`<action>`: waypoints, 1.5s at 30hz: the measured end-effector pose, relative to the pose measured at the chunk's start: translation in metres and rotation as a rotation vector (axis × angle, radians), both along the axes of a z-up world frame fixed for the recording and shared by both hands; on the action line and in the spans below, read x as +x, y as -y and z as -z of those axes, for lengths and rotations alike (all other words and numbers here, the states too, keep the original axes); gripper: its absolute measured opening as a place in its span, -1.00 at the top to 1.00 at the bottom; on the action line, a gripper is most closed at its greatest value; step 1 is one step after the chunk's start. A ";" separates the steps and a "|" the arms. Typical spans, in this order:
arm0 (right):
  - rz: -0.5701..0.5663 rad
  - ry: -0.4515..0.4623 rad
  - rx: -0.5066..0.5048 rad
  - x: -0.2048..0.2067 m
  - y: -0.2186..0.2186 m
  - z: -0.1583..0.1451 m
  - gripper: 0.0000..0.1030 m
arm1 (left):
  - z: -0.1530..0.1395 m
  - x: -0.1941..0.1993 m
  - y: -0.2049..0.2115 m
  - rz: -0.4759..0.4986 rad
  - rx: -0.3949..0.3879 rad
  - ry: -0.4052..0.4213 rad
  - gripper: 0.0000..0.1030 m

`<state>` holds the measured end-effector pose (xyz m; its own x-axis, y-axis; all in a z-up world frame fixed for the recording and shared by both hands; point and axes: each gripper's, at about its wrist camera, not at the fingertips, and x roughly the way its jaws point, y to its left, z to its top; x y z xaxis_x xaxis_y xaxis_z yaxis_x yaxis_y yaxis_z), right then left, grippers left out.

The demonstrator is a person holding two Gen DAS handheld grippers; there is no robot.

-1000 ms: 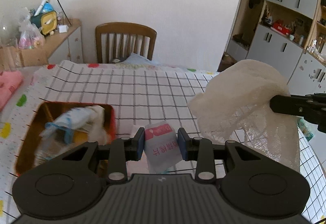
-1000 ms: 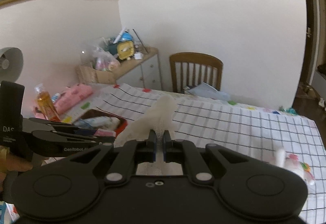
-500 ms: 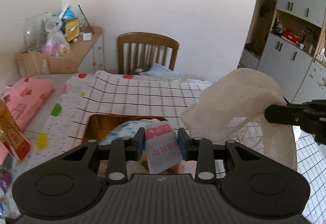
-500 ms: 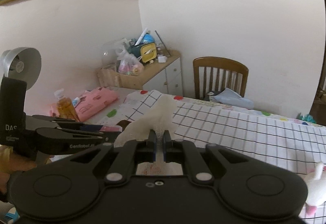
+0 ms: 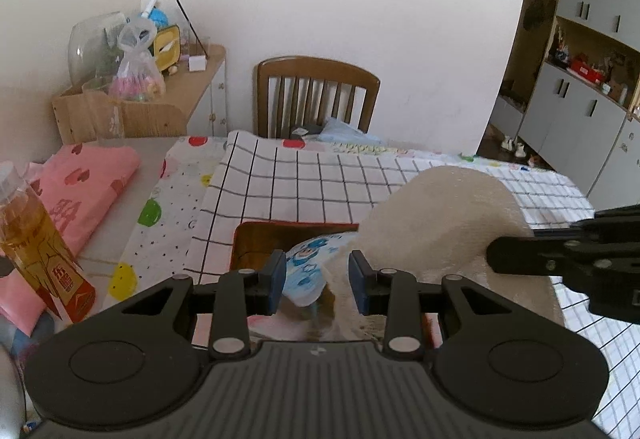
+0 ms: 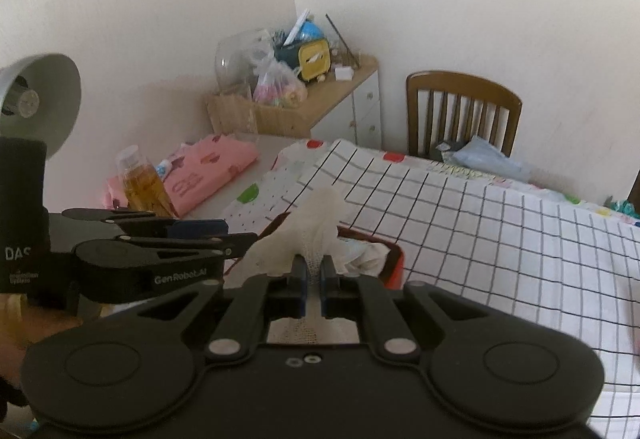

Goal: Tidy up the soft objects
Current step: 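Carry the gauze cloth and pink packet over the gold tin, then lower the cloth and packet into the tin and open both grippers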

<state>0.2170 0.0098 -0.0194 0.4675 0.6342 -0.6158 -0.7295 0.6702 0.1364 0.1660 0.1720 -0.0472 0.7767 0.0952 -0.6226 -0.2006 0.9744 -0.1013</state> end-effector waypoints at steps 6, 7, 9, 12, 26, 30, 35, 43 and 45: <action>0.024 -0.055 -0.032 0.019 -0.029 0.024 0.89 | 0.021 0.008 -0.015 0.004 -0.010 -0.039 0.35; 0.025 -0.062 -0.038 0.022 -0.034 0.028 0.89 | 0.025 0.009 -0.017 0.004 -0.012 -0.046 0.35; 0.025 -0.073 -0.039 0.028 -0.044 0.035 0.88 | 0.031 0.012 -0.020 0.002 -0.017 -0.062 0.35; 0.036 -0.081 -0.051 0.037 -0.055 0.046 0.87 | 0.041 0.016 -0.025 0.000 -0.027 -0.086 0.35; 0.079 -0.106 -0.181 0.060 -0.077 0.103 0.76 | 0.059 0.018 -0.032 0.017 -0.062 -0.134 0.35; 0.077 -0.125 -0.190 0.062 -0.075 0.110 0.67 | 0.062 0.018 -0.031 0.027 -0.062 -0.142 0.35; 0.038 -0.139 -0.169 0.061 -0.070 0.104 0.37 | 0.063 0.017 -0.028 0.030 -0.068 -0.153 0.35; -0.003 -0.102 -0.126 0.048 -0.057 0.084 0.12 | 0.055 0.010 -0.028 0.025 -0.076 -0.136 0.26; -0.005 -0.099 -0.107 0.046 -0.051 0.078 0.09 | 0.051 0.008 -0.027 0.024 -0.077 -0.126 0.21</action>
<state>0.2632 0.0609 -0.0978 0.3986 0.5642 -0.7230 -0.7193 0.6814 0.1351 0.1739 0.1992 -0.0985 0.6934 0.0259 -0.7201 -0.1932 0.9694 -0.1512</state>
